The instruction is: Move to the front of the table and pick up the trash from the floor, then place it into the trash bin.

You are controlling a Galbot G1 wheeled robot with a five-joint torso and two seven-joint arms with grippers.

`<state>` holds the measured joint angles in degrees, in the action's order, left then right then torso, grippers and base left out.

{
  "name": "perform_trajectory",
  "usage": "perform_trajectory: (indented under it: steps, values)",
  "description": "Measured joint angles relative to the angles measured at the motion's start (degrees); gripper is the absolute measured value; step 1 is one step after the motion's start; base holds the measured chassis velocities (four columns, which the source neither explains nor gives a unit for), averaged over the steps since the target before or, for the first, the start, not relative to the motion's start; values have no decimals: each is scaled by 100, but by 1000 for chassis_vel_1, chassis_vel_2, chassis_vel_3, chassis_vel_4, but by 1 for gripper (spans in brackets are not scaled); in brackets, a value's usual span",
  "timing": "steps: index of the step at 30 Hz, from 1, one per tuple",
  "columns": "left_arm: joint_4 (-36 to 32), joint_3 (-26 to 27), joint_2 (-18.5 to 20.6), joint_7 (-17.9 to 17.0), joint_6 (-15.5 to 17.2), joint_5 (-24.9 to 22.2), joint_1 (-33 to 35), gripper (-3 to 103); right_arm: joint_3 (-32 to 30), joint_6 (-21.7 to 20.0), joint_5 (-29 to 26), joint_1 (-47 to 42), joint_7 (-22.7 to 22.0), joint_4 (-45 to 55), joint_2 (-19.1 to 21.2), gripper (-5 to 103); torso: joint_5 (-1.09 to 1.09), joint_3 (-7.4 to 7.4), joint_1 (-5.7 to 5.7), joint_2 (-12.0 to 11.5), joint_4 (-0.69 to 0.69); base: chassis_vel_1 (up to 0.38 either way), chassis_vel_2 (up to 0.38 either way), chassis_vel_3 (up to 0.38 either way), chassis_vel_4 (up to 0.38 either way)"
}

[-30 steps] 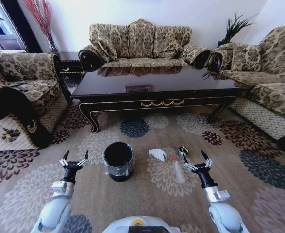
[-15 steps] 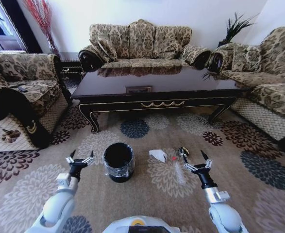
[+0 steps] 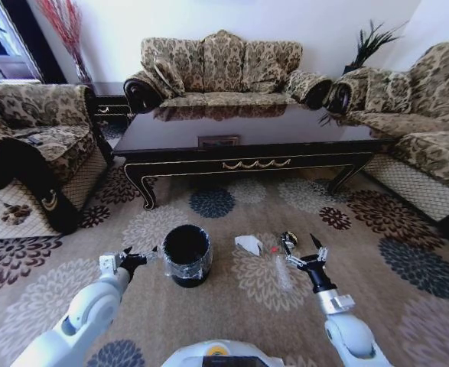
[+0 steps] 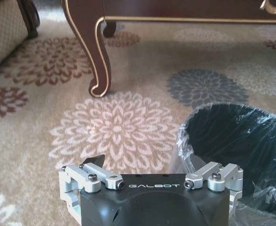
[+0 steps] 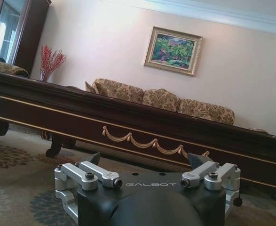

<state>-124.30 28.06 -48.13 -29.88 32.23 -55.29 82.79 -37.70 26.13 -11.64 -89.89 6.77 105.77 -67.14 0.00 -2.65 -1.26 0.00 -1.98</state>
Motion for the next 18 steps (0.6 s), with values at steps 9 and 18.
perform_trajectory:
  steps: [9, 18]
  values:
    - [295, -481, 90, 72, -316, -360, -771, 100, 4, -11, 0, -35, 2, -6, -1, 100, 0, 0, -1, 0, -3, 0, 0, 0, 0]
    - [624, -979, -1, -260, -139, -875, -1388, 103, -17, -26, 4, -71, 2, 18, -22, 100, 0, 0, -1, 0, -1, 0, 0, 0, 0]
